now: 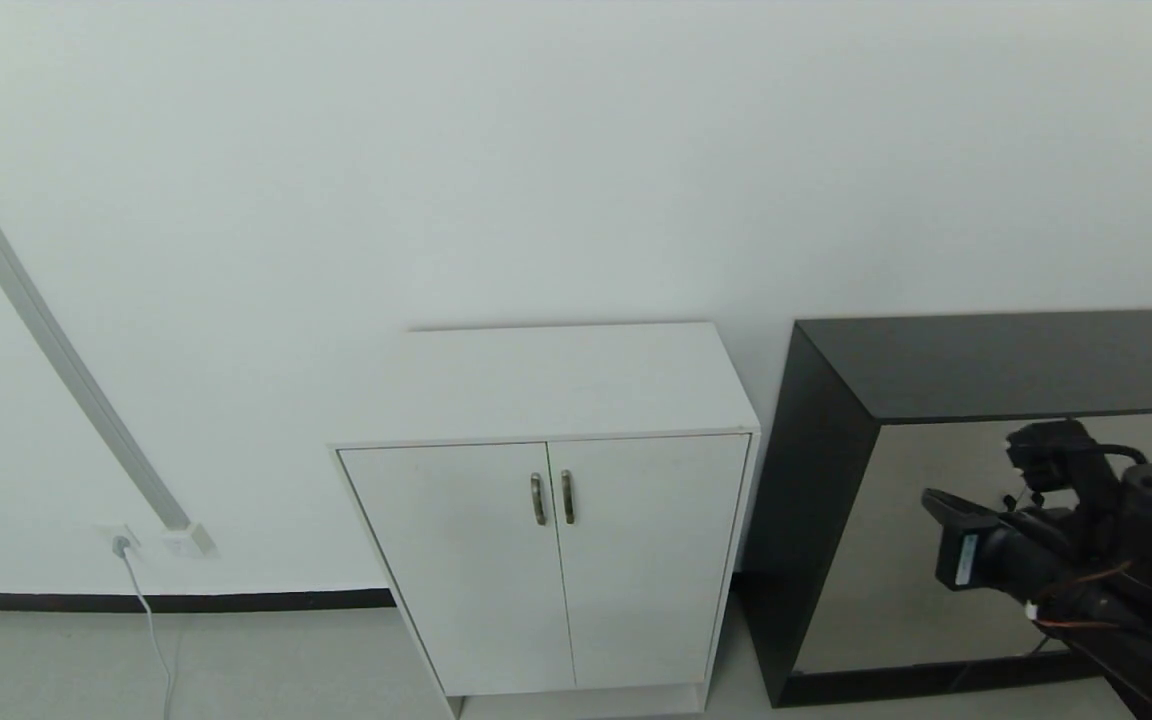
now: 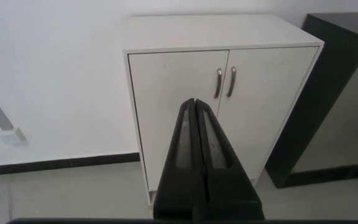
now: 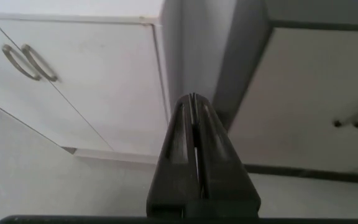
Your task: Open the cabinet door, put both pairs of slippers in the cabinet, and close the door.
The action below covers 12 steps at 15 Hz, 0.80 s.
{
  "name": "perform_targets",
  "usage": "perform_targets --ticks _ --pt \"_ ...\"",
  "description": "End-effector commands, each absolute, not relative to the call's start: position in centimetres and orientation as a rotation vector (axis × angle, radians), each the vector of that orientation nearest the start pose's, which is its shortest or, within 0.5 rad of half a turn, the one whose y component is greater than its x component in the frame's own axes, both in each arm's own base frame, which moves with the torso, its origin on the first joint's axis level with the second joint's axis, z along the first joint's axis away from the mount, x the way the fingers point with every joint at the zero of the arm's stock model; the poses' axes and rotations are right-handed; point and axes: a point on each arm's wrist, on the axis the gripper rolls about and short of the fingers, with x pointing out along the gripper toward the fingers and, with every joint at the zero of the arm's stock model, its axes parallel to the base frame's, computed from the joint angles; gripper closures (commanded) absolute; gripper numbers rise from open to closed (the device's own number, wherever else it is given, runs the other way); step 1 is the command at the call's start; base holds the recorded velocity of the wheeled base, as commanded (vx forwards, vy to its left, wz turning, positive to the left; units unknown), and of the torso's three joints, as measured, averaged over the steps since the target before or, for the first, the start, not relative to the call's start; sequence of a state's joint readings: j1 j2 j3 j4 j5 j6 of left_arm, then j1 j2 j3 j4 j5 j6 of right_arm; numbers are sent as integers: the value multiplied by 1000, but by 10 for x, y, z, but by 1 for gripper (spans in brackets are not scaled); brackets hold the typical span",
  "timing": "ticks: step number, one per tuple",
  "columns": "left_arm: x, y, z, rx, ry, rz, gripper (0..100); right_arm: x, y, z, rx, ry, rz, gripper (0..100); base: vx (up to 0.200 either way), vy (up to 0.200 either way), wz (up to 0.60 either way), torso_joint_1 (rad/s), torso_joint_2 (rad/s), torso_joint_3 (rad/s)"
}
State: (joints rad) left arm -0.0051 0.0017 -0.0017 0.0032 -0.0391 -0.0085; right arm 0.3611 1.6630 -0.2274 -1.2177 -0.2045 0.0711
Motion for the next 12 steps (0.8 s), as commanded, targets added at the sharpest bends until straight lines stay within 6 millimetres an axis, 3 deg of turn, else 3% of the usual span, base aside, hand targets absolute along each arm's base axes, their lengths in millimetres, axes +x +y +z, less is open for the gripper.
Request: perform_targets --ticks 1,5,12 --pt "-23 -1 76 -9 3 -44 100 165 48 124 6 164 99 100 0 0 0 0 0 0" --pt "-23 -1 76 -11 3 -44 100 131 26 128 -16 141 22 100 0 0 0 0 0 0" --pt "-23 -1 76 -11 3 -43 100 71 12 132 -40 208 63 100 0 0 0 0 0 0"
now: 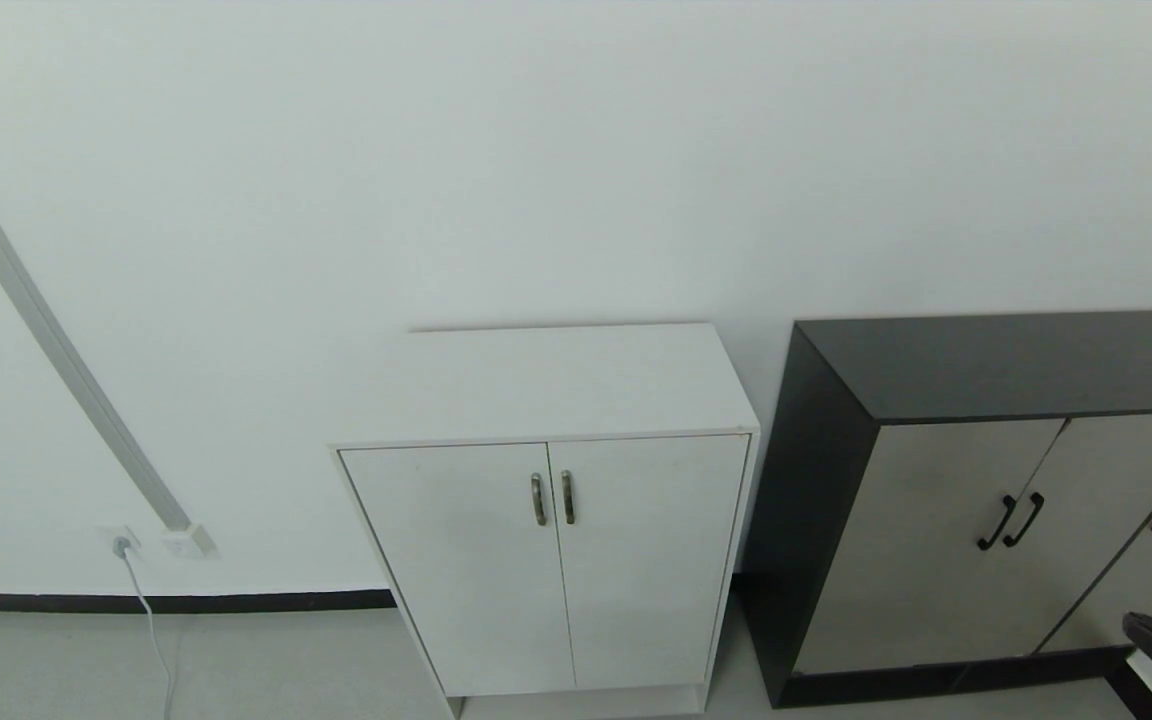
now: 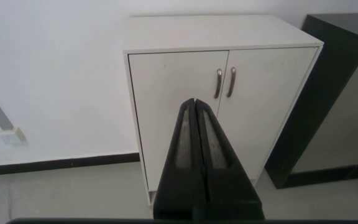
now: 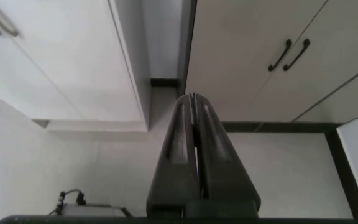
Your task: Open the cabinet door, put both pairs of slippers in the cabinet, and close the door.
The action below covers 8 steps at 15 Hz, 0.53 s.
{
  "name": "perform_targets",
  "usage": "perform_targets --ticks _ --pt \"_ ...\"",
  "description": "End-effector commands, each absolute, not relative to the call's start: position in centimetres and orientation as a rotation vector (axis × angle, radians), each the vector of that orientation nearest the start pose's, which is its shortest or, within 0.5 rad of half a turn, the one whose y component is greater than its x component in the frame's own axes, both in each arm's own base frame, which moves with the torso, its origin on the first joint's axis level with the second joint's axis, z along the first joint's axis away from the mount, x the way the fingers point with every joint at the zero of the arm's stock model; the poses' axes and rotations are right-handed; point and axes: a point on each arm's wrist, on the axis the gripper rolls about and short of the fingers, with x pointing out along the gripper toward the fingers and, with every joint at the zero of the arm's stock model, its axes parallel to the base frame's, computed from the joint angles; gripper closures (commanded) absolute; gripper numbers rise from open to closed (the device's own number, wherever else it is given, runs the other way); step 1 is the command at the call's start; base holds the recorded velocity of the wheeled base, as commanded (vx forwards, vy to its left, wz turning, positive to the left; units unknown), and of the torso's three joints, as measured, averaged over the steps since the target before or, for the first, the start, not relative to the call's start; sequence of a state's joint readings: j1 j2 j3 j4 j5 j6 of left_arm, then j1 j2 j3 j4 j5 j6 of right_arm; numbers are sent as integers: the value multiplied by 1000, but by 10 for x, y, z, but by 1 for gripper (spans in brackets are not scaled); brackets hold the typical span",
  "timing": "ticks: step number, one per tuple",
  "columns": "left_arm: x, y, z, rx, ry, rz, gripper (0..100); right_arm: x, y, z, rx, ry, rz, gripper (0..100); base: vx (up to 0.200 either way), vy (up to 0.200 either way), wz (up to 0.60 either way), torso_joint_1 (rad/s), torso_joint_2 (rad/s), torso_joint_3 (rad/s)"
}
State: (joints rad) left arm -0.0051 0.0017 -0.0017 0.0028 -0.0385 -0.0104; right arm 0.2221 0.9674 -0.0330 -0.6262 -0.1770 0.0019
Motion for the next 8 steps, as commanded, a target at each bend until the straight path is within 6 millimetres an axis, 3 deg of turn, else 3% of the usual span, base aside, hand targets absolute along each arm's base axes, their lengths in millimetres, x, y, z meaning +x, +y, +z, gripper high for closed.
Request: perform_targets --ticks 1,8 --pt "-23 -1 76 -11 3 -44 100 63 11 128 -43 228 75 100 0 0 0 0 0 0" --pt "-23 -1 76 -11 3 -43 100 27 5 103 -44 333 179 100 0 0 0 0 0 0"
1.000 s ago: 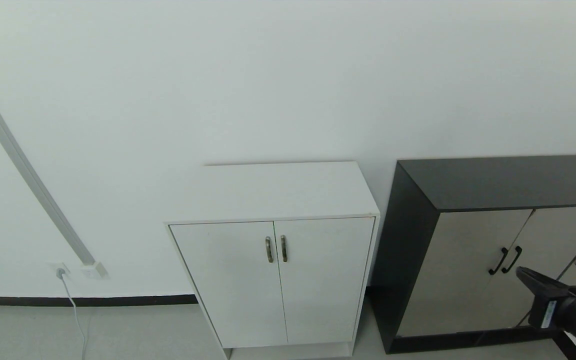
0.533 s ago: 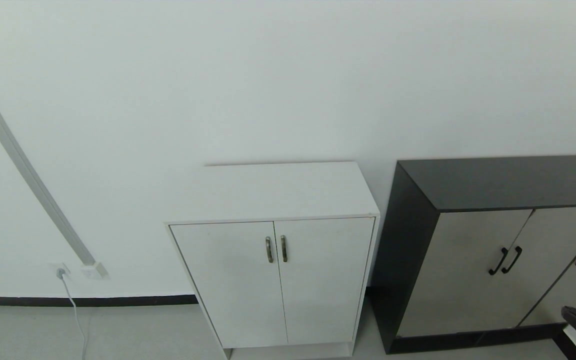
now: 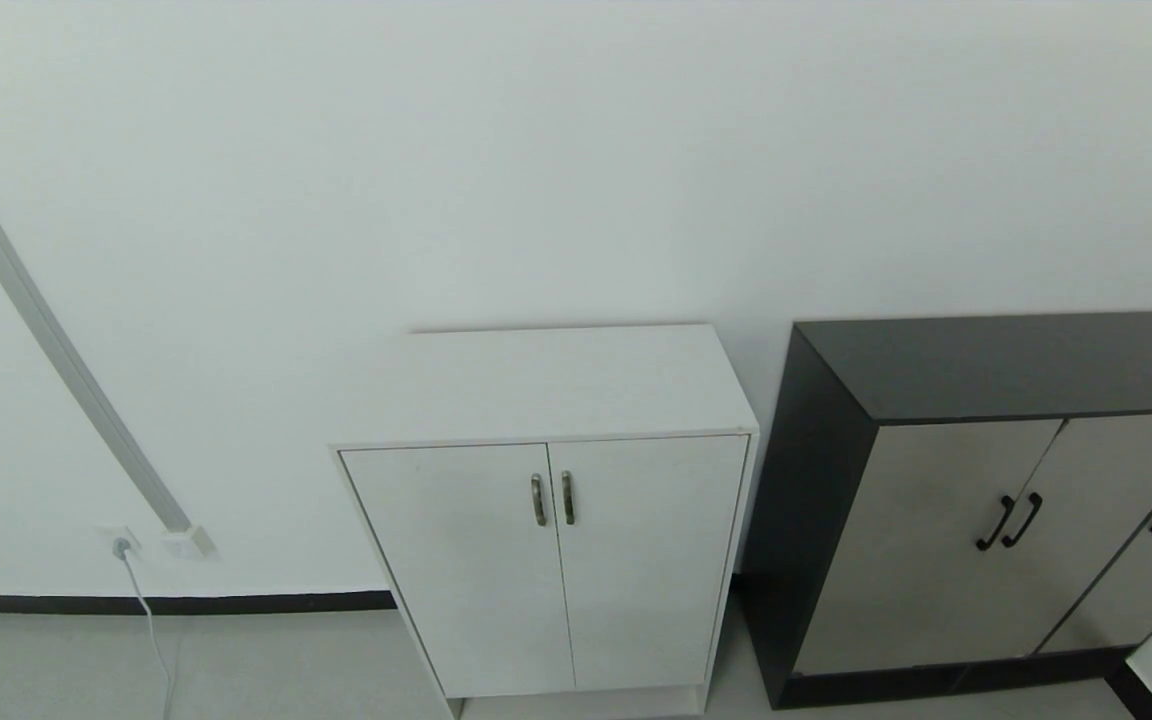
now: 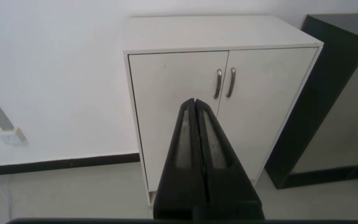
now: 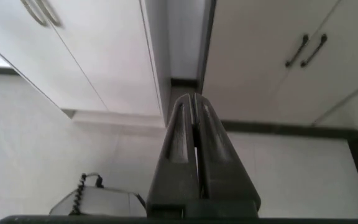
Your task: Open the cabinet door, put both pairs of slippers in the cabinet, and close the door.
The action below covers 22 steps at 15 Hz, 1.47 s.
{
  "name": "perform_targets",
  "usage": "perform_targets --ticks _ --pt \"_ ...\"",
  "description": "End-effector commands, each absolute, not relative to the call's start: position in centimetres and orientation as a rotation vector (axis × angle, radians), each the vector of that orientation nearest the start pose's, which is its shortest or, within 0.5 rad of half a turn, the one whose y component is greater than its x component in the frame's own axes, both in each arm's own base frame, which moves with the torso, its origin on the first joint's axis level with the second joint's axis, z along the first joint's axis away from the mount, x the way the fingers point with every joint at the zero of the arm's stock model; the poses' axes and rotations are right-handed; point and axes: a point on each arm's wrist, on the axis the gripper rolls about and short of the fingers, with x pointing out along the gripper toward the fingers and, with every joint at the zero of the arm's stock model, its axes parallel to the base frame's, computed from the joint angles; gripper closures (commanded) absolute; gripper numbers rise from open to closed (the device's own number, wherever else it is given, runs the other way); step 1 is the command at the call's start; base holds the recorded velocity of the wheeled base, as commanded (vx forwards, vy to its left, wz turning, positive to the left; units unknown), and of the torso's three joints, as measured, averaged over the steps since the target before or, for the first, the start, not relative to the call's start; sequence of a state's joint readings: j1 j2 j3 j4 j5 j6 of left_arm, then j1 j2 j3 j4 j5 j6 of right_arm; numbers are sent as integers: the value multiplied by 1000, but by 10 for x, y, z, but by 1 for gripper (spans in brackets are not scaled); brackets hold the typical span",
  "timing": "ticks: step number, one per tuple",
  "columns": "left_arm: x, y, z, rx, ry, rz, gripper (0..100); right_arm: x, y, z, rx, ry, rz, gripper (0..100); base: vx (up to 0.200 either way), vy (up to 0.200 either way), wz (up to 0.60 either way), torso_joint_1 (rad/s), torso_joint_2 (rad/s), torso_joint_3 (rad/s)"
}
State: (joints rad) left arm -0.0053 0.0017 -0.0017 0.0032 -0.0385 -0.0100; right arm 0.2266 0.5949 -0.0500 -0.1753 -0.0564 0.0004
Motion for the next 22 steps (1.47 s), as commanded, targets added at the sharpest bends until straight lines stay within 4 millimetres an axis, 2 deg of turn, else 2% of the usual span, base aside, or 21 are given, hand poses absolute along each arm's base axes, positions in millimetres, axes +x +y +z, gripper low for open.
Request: perform_targets --ticks 1,8,13,22 --pt "-23 -1 76 -11 3 -44 100 24 5 100 -45 347 190 100 0 0 0 0 0 0" --pt "-23 -1 76 -9 5 -44 100 12 3 77 -83 459 278 100 0 0 0 0 0 0" --pt "-23 -1 76 -11 3 -44 100 8 2 79 -69 386 260 100 0 0 0 0 0 0" --pt "-23 -1 76 -9 3 -44 100 -10 -2 78 -25 166 110 100 0 0 0 0 0 0"
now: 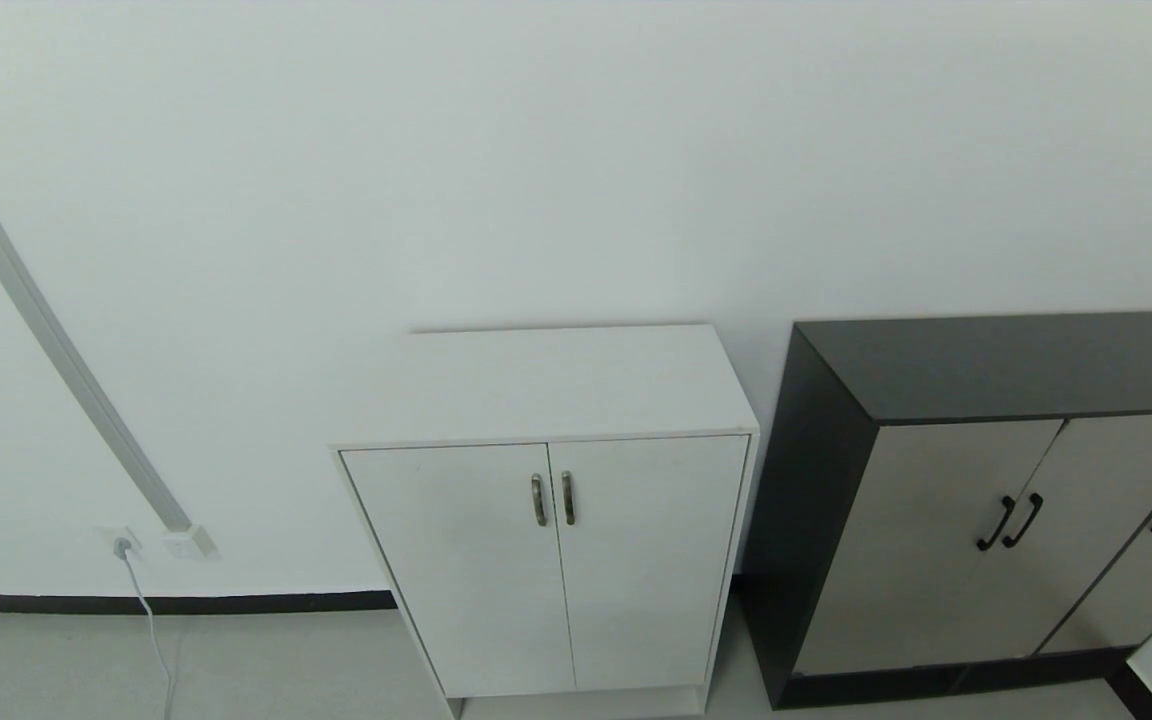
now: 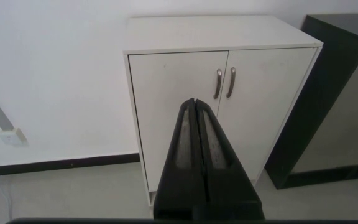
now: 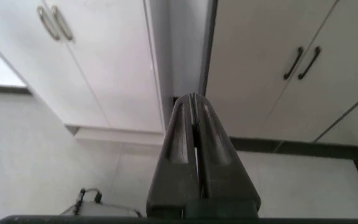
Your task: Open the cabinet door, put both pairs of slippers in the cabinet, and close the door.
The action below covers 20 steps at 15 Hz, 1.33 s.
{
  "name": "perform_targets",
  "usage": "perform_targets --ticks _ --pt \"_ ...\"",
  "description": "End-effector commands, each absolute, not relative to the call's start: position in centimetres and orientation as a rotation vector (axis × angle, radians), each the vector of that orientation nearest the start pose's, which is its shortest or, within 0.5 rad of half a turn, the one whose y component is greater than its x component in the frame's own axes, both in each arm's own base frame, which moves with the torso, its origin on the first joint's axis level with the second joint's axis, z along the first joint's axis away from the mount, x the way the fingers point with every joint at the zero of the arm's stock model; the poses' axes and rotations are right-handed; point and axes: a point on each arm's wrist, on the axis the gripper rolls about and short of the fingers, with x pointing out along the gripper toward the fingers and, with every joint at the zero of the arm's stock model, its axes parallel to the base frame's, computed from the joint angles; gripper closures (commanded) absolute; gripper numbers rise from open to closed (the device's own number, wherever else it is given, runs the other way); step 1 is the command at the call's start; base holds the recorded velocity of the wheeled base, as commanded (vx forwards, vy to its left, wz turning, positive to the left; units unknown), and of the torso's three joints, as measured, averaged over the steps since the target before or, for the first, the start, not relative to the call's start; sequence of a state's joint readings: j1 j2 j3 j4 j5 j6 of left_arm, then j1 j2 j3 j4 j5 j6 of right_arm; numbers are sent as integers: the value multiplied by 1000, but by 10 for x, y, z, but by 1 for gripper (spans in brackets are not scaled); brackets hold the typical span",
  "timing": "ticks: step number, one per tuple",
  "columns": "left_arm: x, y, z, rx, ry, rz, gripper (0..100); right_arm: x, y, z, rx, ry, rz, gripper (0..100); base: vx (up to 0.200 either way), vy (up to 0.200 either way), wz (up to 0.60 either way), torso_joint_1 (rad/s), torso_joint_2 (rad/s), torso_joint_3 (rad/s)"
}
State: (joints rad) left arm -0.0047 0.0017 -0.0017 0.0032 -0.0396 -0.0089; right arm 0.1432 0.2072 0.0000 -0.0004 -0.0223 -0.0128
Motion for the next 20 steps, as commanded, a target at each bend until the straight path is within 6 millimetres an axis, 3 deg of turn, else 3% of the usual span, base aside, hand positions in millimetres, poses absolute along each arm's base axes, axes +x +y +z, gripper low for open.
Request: perform_targets --ticks 1,11,15,20 --pt "-23 -1 76 -11 5 -44 100 -12 -2 78 -22 133 96 100 0 0 0 0 0 0" --pt "-23 -1 76 -11 3 -44 100 -15 -2 78 26 91 57 100 0 0 0 0 0 0" --pt "-23 -1 76 -11 3 -44 100 -16 0 77 23 93 -75 100 0 0 0 0 0 0" --pt "-23 -1 76 -11 5 -44 100 -21 0 76 32 16 -51 100 0 0 0 0 0 0"
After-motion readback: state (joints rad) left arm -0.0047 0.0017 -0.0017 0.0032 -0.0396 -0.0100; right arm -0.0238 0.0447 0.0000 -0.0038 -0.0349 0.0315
